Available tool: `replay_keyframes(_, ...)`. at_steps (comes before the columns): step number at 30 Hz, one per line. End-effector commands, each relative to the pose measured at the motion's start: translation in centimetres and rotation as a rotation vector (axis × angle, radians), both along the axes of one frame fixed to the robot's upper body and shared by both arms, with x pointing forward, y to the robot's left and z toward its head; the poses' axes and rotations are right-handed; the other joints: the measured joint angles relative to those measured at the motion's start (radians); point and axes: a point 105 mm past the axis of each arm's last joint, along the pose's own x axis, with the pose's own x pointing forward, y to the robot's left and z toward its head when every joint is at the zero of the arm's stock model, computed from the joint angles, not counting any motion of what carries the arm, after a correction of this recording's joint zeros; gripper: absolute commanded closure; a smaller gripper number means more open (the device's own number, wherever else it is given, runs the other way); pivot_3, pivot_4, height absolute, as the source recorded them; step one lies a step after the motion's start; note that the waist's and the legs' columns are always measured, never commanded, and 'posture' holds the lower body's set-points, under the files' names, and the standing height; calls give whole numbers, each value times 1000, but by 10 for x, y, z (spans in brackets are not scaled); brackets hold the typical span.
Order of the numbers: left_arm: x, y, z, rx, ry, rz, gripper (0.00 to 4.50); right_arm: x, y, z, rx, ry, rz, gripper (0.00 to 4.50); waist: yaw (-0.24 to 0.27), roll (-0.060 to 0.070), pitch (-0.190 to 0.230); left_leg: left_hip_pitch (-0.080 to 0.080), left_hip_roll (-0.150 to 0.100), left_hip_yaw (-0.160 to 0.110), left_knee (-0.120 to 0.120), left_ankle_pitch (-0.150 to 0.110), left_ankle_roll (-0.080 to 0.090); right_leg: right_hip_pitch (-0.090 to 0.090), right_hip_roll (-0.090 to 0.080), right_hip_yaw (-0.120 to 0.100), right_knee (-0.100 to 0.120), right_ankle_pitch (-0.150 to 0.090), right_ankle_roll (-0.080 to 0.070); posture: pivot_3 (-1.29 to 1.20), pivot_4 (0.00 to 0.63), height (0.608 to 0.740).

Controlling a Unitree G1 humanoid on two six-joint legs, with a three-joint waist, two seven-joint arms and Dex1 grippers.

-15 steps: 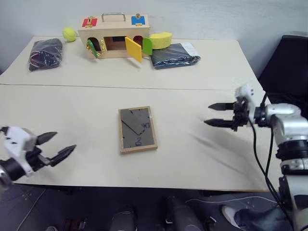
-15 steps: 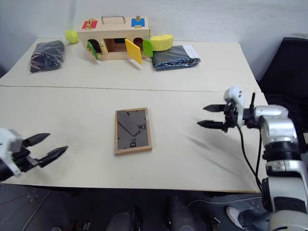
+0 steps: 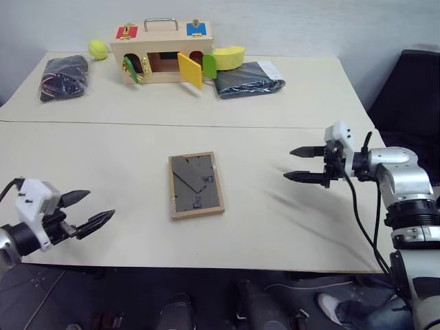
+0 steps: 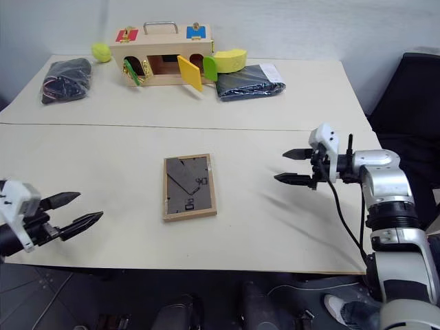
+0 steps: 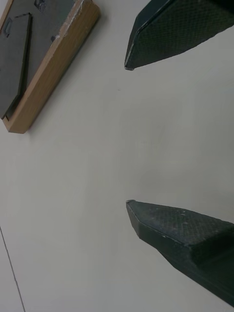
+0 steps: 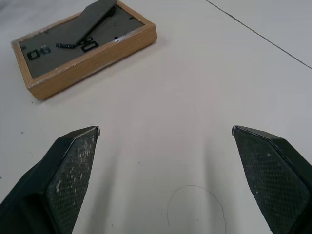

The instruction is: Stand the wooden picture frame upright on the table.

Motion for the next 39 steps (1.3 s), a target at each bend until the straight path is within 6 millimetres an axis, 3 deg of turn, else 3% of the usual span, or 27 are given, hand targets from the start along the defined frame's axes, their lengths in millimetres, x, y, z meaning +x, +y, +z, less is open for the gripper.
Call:
replay_keyframes(1,22,-23,-5,110,13,-113,911,-3,38,1,-92,-100,121,960,-1,0,0,0,0,0,0,0,0,0,0,0,1,0,0,0,150,740)
replay_keyframes(7,61,-51,-18,195,18,-207,2799,-9,86,-16,-182,-186,264,3055,-3,0,0,-2,0,1,1,2,-3,-2,0,0,1,0,0,0,150,740)
replay_keyframes(11,74,-71,-21,192,18,-276,4088,-11,102,-27,-231,-220,322,4435,-4,0,0,-2,0,1,3,1,-2,-2,0,0,2,0,0,0,150,740)
replay_keyframes(13,77,-80,-21,168,25,-308,4479,-13,108,-32,-260,-229,346,4500,-4,0,0,-2,0,1,4,1,-2,-2,0,0,3,0,0,0,150,740)
replay_keyframes(16,80,-90,-23,138,51,-330,4479,-17,116,-36,-266,-230,364,4500,-5,0,0,-2,0,1,4,1,-3,-2,0,0,4,0,0,0,150,740)
replay_keyframes(21,94,-97,-24,97,51,-301,4479,-40,132,-35,-211,-188,462,4500,-1,0,0,-2,0,1,5,2,-3,-2,0,0,6,0,0,0,150,740)
replay_keyframes(27,87,-85,-32,11,166,-289,4479,-41,131,-36,-231,-199,443,4500,1,0,0,-2,0,1,6,2,-3,-2,0,0,6,0,0,0,150,740)
replay_keyframes(32,70,-64,-40,-145,384,-229,3240,-36,125,-36,-266,-212,431,4500,-5,0,0,-1,0,1,6,2,-3,-2,0,0,6,0,0,0,150,740)
replay_keyframes(34,63,-65,-40,-200,454,-233,2622,-36,124,-35,-274,-218,434,4500,-6,0,0,-1,0,1,6,2,-3,-2,0,0,6,0,0,0,150,740)
replay_keyframes(39,52,-75,-35,-524,726,-192,1039,-29,120,-37,-359,-282,456,4500,-8,0,0,-1,0,0,6,2,-3,-2,0,0,7,0,0,0,150,740)
